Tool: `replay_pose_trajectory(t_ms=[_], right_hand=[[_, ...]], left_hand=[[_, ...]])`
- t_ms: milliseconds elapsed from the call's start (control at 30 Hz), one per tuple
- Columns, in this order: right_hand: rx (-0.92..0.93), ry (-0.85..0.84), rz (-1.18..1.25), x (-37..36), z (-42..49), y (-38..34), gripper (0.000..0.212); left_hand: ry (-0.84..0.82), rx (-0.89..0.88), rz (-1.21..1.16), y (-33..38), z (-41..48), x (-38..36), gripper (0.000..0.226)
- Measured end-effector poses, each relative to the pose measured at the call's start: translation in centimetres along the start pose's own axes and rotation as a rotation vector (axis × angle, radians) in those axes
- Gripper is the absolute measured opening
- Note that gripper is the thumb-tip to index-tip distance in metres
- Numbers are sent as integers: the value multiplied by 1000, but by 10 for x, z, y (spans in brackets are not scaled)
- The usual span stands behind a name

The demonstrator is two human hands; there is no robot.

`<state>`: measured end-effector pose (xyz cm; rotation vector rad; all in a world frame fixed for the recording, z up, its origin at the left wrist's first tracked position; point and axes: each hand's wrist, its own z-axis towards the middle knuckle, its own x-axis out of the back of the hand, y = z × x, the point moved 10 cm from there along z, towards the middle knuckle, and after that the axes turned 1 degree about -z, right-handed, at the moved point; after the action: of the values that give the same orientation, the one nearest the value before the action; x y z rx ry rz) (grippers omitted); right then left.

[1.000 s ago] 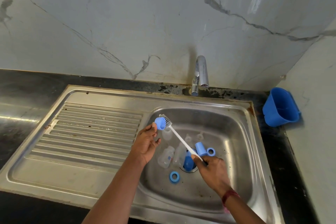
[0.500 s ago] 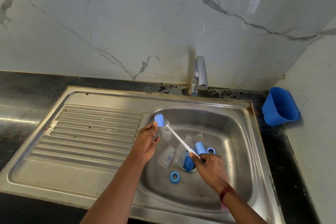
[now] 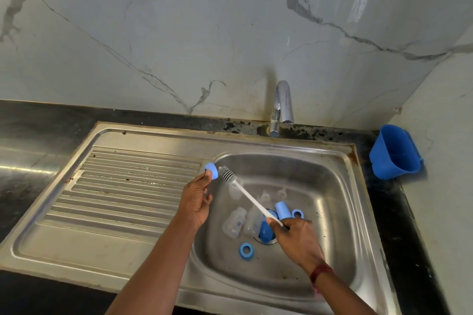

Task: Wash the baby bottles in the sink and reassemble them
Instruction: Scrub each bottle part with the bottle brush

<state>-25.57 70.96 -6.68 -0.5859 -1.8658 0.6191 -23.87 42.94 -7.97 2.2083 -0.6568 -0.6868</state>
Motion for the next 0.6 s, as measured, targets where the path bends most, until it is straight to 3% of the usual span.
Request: replay_pose_trajectory(t_ms=[200,367,600], right_hand=[[25,-17,-67,-5,1,-6,53],[-18,-47,68,-17,-3,-2,54],[-17,-52,129,-20,-4,-2,58]], left_hand=[[-94,53,-200,-11,-4,-19,3],[-151,63,-344,-15,-10,-33,30],[-103,17,-252,-13,-7,-29,9]])
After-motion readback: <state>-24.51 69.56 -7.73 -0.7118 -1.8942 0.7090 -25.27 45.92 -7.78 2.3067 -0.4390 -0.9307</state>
